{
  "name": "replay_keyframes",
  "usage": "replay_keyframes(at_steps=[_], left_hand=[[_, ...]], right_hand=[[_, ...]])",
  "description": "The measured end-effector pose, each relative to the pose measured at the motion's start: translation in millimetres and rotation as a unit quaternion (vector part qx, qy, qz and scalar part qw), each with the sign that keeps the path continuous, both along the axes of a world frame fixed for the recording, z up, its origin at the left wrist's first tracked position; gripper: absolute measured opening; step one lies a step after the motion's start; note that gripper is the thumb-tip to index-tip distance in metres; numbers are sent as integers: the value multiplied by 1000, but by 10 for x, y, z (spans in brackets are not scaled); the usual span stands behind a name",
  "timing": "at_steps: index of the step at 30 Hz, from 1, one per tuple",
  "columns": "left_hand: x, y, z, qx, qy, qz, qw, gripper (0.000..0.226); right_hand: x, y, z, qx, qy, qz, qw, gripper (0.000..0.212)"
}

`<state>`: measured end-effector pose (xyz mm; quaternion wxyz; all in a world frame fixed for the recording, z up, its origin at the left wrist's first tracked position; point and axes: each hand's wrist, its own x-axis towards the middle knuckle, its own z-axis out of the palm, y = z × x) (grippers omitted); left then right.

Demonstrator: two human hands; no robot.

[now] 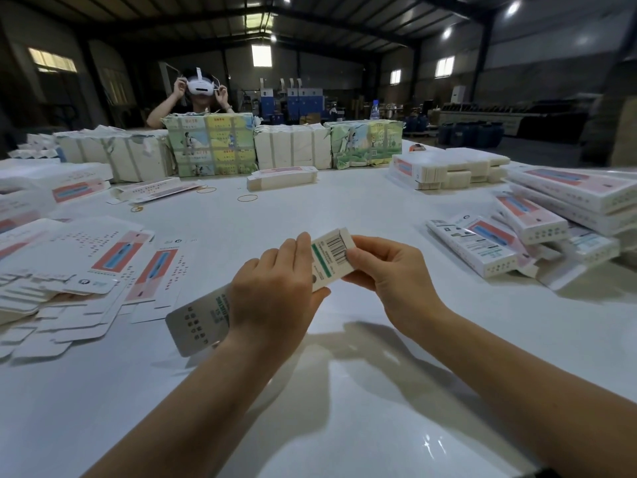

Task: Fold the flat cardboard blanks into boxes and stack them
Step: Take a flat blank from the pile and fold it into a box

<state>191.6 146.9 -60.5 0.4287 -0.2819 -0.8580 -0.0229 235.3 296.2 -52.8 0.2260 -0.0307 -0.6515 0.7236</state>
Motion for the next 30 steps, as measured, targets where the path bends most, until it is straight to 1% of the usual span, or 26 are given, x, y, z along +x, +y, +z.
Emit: replay_keyframes(at_steps=[3, 6, 9, 11, 16, 21, 23, 25, 26, 28, 30], left_hand=[[-7, -6, 6, 2, 5, -6, 1000, 75], [-11, -16, 8, -1, 8, -11, 1000, 75], [-13, -8, 5, -9, 13, -17, 1000, 76], [-18, -6, 3, -18, 22, -24, 999, 77], [-34, -20, 0, -51, 64, -42, 996, 72], [-66, -60, -27, -58, 79, -78, 992, 65], [-73, -78, -38, -54, 78, -87, 992, 64], [-76, -88, -48, -55, 77, -92, 991, 65], [-77, -86, -51, -56, 76, -94, 991, 65], [-75, -73, -55, -60, 68, -90, 992, 67], [-75, -65, -46, -55, 50, -77, 994, 70]], right_hand=[[18, -1, 15, -21, 6, 4, 1000, 20], [28, -9, 33, -47, 1, 10, 999, 21], [30, -13, 54, -73, -22, 8, 997, 20], [29, 2, 65, -73, -47, -4, 996, 20], [16, 99, 70, 0, -103, -49, 994, 26], [15, 189, 90, 44, -147, -17, 988, 19], [12, 201, 95, 52, -153, -11, 987, 20], [18, 198, 92, 79, -141, -19, 987, 24], [22, 195, 87, 107, -128, -28, 986, 24], [35, 172, 74, 188, -89, -53, 977, 22], [40, 136, 59, 267, -44, -76, 960, 25]])
